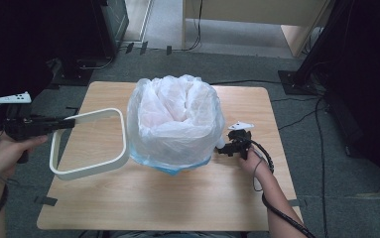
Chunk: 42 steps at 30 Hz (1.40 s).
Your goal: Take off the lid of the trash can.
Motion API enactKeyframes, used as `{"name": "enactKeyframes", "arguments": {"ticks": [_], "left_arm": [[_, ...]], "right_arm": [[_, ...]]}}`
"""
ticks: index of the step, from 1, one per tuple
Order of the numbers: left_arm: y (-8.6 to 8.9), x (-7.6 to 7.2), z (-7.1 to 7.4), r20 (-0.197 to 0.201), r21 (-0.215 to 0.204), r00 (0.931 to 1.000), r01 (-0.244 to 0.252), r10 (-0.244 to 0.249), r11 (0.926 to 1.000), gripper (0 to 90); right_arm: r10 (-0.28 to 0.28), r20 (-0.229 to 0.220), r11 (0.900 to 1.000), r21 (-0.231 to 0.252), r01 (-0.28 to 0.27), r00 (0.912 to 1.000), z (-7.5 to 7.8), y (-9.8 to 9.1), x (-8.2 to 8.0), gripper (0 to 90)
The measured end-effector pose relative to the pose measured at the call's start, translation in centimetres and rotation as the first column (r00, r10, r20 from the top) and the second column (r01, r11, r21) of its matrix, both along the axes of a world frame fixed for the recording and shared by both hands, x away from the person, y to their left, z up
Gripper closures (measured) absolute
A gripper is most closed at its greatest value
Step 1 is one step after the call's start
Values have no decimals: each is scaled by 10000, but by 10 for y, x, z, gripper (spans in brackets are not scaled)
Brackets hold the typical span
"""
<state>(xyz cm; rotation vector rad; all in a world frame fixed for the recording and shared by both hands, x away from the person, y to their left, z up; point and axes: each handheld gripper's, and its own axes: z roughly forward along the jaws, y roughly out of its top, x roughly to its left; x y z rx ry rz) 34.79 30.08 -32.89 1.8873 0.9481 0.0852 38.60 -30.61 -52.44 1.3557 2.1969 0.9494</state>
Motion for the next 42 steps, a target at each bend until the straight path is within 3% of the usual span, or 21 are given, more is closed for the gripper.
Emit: {"name": "enactKeyframes", "arguments": {"ticks": [15,21,30,42], "left_arm": [[13,-9,-8,-30,-93,9998,-182,182,9998,730],[18,-13,-11,-12,146,9997,-233,233,9996,727],[14,-12,-35,-389,321,9991,-130,143,9994,719],[-2,-5,-56,-303,443,9995,-4,17,9990,718]], "right_arm": [[2,-1,10000,-2,-2,10000,0,0,0,24],[3,1,10000,-3,-3,10000,0,0,0,24],[1,-1,10000,-2,-1,10000,0,0,0,24],[3,1,10000,-3,-3,10000,0,0,0,24]]}}
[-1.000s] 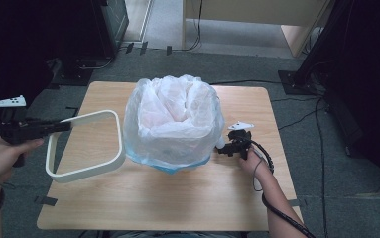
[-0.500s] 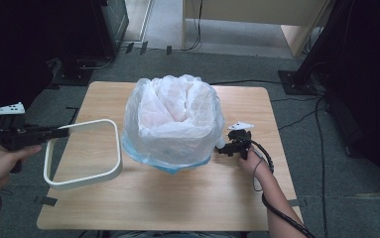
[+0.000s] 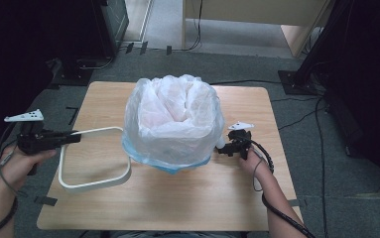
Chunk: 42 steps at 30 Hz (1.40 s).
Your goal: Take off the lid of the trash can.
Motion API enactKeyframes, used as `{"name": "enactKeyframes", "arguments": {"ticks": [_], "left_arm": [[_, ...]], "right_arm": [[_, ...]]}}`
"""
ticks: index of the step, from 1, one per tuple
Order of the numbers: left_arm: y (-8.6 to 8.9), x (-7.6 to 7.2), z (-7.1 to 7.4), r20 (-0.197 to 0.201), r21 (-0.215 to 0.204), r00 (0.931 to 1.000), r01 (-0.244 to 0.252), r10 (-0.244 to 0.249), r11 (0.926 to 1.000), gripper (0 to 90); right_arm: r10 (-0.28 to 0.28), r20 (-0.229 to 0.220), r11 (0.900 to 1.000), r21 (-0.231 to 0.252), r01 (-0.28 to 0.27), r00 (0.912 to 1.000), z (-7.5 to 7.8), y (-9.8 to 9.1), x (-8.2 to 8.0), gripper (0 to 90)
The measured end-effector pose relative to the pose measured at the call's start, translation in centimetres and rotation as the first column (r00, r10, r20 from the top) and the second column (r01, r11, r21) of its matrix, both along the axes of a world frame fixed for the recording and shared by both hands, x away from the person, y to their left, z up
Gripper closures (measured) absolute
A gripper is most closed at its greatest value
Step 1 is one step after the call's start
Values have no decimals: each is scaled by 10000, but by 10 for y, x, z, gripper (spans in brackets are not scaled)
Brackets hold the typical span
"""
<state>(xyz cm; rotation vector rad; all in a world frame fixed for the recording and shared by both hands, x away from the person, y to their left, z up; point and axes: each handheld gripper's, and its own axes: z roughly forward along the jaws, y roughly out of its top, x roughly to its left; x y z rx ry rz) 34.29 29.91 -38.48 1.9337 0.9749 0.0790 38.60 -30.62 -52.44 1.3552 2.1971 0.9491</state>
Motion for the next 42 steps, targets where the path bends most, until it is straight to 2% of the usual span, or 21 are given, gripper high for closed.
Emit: {"name": "enactKeyframes", "arguments": {"ticks": [10,17,25,35,38,42], "left_arm": [[-13,11,-12,-51,75,9998,210,-210,9998,718],[-21,16,-28,-316,-5,9993,201,-201,9998,718],[-27,22,-43,-306,39,9994,179,-178,9998,717],[-38,32,-61,-27,35,9995,312,-312,9995,716],[-40,36,-65,198,58,9987,460,-462,9989,714],[-42,41,-72,141,49,9990,428,-429,9991,711]], "right_arm": [[-2,-2,10000,0,2,10000,0,0,0,24],[1,1,10000,-1,-1,10000,0,0,0,24],[-2,-4,10000,3,2,10000,0,0,0,24],[0,-3,10000,1,0,10000,0,0,0,24],[3,3,10000,-4,-3,10000,0,0,0,24],[-32,-6,10000,-6,32,10000,0,0,0,23]]}}
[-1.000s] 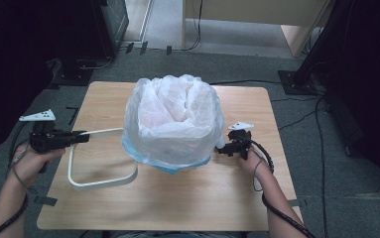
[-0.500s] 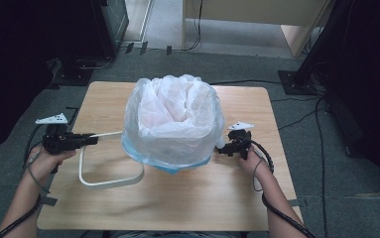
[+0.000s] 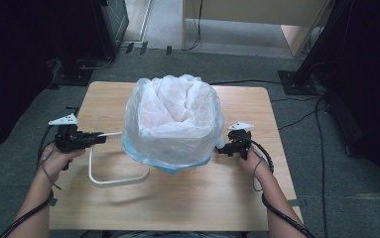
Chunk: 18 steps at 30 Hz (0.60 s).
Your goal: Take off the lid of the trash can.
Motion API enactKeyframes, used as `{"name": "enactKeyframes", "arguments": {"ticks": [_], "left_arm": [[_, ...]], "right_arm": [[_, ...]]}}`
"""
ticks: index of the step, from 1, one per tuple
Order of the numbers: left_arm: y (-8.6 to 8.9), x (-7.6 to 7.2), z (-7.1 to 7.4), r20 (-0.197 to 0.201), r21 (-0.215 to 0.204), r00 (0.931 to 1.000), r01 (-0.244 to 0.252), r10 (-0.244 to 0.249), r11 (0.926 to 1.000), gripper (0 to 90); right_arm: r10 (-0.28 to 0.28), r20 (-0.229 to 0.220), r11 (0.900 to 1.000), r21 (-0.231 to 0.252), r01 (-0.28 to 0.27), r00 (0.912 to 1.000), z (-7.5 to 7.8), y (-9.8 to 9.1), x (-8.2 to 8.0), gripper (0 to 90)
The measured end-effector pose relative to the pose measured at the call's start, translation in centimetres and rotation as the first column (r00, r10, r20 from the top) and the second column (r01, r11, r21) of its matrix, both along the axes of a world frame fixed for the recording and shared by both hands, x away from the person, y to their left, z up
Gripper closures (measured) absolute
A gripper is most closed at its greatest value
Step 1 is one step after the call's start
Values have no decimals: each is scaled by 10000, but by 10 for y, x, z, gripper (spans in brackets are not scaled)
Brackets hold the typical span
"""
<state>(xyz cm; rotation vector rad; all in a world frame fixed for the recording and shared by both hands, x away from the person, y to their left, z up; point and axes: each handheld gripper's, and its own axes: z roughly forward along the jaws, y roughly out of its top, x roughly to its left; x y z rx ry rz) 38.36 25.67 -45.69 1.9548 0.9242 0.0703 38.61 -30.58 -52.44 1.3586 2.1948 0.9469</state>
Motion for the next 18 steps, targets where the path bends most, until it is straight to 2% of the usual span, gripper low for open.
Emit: {"name": "enactKeyframes", "arguments": {"ticks": [2,9,18], "left_arm": [[0,1,-4,55,26,10000,6,-6,10000,710],[-4,5,-14,-141,79,9999,10,-9,10000,705],[-5,8,-26,-57,182,9998,-184,185,9997,699]], "right_arm": [[-2,0,10000,2,2,10000,0,0,0,23],[-6,-5,10000,3,6,10000,0,0,0,23],[-5,-5,10000,6,5,10000,0,0,0,23]]}}
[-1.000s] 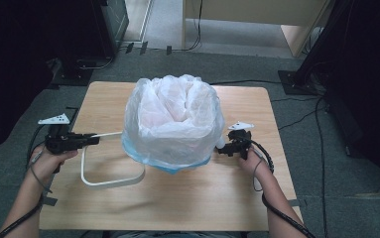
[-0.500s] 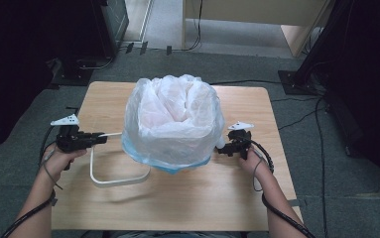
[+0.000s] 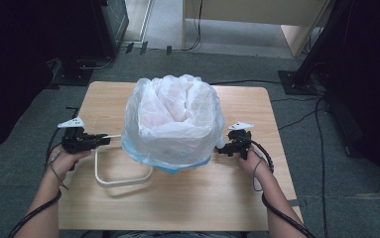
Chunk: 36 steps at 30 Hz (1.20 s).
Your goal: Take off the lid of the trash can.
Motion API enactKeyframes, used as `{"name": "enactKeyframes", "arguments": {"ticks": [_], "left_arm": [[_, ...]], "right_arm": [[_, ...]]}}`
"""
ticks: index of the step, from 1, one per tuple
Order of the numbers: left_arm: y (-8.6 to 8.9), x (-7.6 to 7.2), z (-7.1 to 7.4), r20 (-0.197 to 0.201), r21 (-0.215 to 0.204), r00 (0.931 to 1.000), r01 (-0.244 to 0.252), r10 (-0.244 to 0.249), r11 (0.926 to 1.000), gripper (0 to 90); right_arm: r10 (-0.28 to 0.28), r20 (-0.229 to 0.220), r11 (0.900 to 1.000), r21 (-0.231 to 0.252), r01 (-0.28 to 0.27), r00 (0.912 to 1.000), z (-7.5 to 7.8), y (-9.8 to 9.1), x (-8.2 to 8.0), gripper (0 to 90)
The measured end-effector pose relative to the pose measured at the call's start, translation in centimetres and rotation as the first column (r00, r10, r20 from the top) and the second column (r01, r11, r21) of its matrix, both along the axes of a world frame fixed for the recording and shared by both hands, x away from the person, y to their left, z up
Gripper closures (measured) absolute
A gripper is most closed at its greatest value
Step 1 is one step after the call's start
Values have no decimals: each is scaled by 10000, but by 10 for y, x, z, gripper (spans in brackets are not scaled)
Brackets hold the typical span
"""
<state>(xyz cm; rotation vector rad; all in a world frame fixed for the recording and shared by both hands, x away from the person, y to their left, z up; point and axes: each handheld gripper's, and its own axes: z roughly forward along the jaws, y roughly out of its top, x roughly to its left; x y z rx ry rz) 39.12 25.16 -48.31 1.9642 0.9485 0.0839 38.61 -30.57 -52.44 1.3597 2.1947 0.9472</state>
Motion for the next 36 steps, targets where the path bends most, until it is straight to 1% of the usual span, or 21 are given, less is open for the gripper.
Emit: {"name": "enactKeyframes", "arguments": {"ticks": [2,7,11,13,15,18,20,25,27,30,32,36], "left_arm": [[1,0,-2,10,94,10000,-27,27,10000,694],[1,1,-7,-40,31,10000,-1,1,10000,693],[2,3,-10,-122,-175,9999,-80,78,9998,692],[1,3,-12,-105,-291,9999,-41,38,9996,688],[1,3,-14,-159,-314,9999,-4,-1,9995,688],[1,3,-16,-220,-247,9998,18,-23,9997,686],[0,3,-18,-315,-165,9995,40,-45,9999,683],[-1,4,-21,-541,-165,9985,25,-34,9999,692],[-1,4,-21,-523,-85,9986,26,-31,10000,685],[-1,4,-20,-473,-57,9989,-59,57,10000,655],[-1,5,-19,-450,2,9988,-192,192,9998,612],[-2,6,-18,-481,62,9986,-205,208,9998,564]], "right_arm": [[1,1,10000,-4,-1,10000,0,0,0,23],[-19,4,10000,10,19,10000,0,1,1,16],[-3,-8,10000,-2,3,10000,0,1,2,13],[-3,-7,10000,-3,3,10000,0,1,2,12],[-50,-17,10000,-9,50,10000,0,2,2,7],[-330,-84,9995,14,330,9994,0,5,3,0],[-416,-82,9991,18,416,9991,0,6,4,0],[-427,-80,9991,15,427,9991,0,6,4,0],[-406,-51,9992,-13,406,9992,0,6,5,0],[-424,-89,9991,3,424,9991,0,6,5,0],[-370,-98,9993,10,370,9993,0,6,6,0],[-357,-96,9994,11,357,9993,0,6,6,0]]}}
